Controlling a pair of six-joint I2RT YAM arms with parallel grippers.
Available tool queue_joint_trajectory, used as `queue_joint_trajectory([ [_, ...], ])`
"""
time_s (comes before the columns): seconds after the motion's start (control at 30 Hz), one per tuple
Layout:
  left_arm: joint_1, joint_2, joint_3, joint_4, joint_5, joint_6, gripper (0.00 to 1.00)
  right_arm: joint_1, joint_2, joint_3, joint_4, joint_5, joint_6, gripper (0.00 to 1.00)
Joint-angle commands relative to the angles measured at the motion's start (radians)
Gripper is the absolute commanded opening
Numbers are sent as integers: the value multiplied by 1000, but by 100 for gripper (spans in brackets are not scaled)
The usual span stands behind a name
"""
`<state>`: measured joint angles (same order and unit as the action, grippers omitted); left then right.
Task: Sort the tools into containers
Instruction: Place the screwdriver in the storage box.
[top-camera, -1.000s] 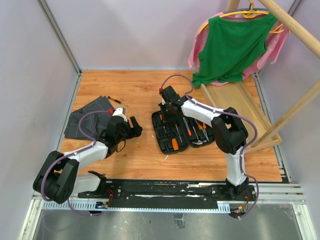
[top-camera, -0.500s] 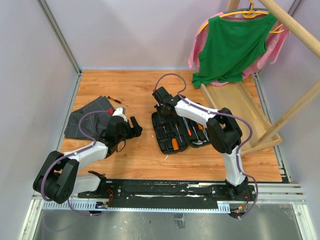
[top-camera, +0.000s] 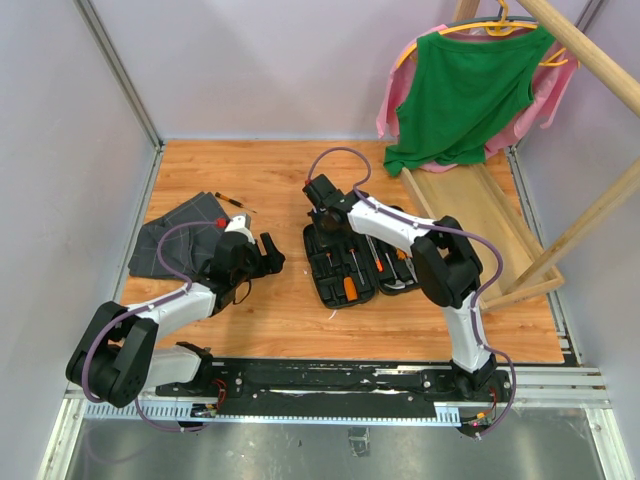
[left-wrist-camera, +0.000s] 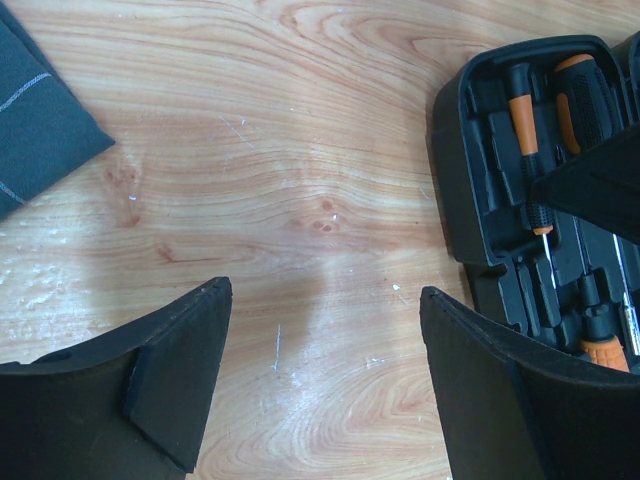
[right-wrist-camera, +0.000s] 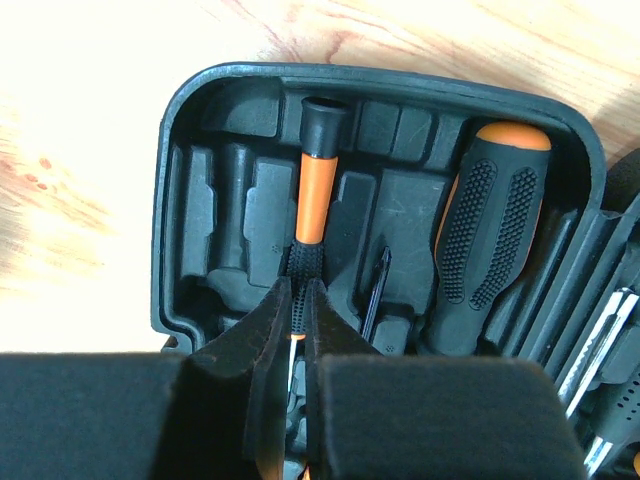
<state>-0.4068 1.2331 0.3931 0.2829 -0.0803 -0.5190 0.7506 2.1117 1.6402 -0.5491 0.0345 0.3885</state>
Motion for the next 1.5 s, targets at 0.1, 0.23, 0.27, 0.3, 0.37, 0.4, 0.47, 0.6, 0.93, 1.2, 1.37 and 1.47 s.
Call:
queue_joint_trajectory([
  [0.1,6,-2,15,19,-9,16,80,27,200,-62,-148,8,-14,1],
  [0.23,5,-3,15,18,-7,14,80,26,228,-64,-171,13,-17,1],
  [0.27,5,-3,16,18,-7,15,80,27,232,-65,-176,13,-17,1],
  [0.3,4,-3,15,18,-6,14,80,26,237,-68,-179,13,-17,1],
  [0.37,5,-3,14,19,-7,14,80,27,246,-71,-184,10,-21,1],
  [0.4,6,-3,15,19,-7,14,80,27,253,-71,-187,8,-24,1],
  [0.47,6,-2,16,19,-6,14,80,27,265,-73,-192,1,-26,1],
  [0.6,5,-3,15,17,-9,16,80,26,296,-69,-198,-22,-33,1],
  [0.93,5,5,16,20,-8,16,80,31,346,-59,-217,-35,-48,1],
  [1.2,6,-4,16,15,-13,19,80,52,398,0,-287,-14,-71,1],
  [1.37,5,-8,17,11,-18,22,80,70,433,35,-328,10,-74,1],
  [1.47,5,-10,18,9,-19,24,80,71,444,41,-347,19,-77,1],
])
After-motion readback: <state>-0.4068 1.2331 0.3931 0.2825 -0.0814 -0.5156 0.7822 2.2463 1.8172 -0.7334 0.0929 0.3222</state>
